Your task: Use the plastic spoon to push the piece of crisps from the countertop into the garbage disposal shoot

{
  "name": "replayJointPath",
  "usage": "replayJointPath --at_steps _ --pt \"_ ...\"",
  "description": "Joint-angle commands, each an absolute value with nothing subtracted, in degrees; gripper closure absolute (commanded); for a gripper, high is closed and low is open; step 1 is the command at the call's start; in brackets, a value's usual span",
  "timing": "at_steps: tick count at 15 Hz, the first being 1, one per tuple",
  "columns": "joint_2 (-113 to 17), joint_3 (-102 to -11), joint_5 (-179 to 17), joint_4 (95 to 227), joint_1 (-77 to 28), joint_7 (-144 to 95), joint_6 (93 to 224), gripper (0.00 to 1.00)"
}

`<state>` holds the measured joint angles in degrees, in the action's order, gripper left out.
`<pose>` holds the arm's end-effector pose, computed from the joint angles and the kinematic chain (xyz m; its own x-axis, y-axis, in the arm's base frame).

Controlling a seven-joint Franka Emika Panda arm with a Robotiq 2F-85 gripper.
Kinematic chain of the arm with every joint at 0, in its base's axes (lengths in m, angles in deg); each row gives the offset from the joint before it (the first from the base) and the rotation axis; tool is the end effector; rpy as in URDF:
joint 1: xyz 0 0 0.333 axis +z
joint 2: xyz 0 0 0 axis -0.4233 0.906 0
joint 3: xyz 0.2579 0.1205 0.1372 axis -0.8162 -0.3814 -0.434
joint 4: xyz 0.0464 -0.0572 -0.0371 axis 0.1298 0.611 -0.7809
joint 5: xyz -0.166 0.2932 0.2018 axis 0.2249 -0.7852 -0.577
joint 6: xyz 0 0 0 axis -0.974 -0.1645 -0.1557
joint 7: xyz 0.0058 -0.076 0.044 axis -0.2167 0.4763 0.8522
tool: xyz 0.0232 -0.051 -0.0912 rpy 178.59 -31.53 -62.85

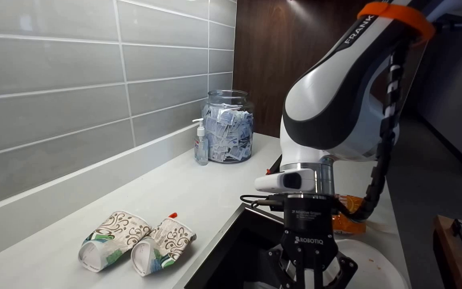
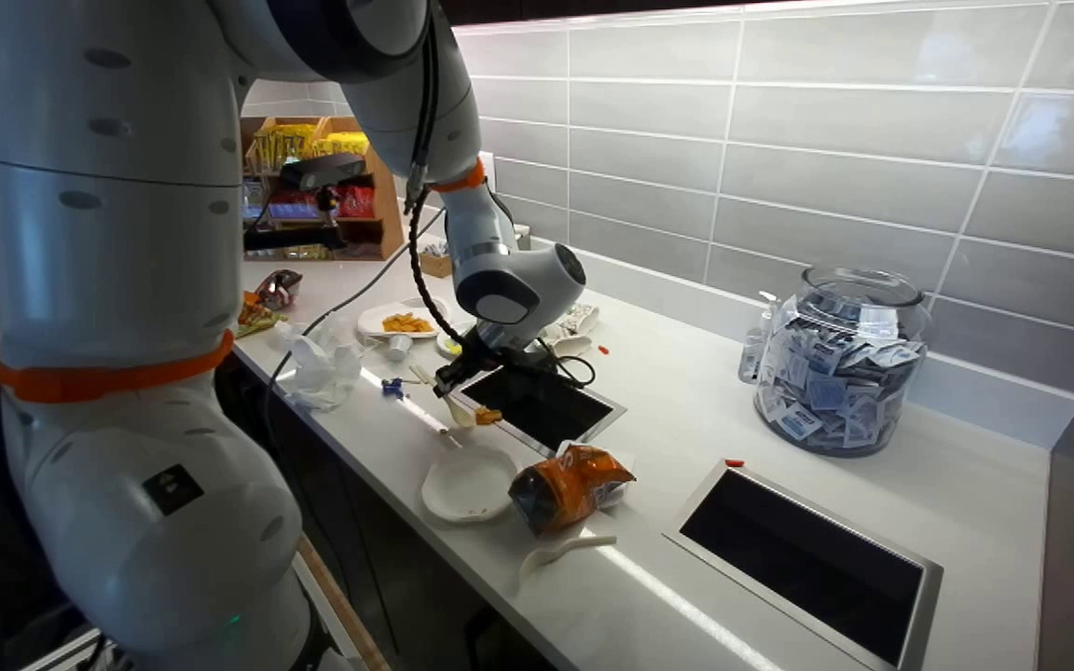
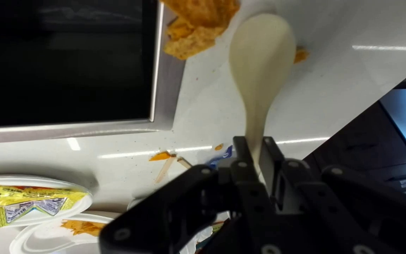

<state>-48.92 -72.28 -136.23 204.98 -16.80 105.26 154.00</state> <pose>0.4309 0.1865 0.1930 -0.1060 0.7694 0.6299 0.9418 0.2809 -0.1847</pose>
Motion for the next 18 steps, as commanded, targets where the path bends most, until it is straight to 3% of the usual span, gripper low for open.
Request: replayJointPath --at_steps 1,18 --pt "-47.77 -72.30 -135.43 204.26 -16.97 106.48 154.32 0.97" --pt "-46.36 -72.32 -132.35 200.52 -16.77 105.85 156.82 0.97"
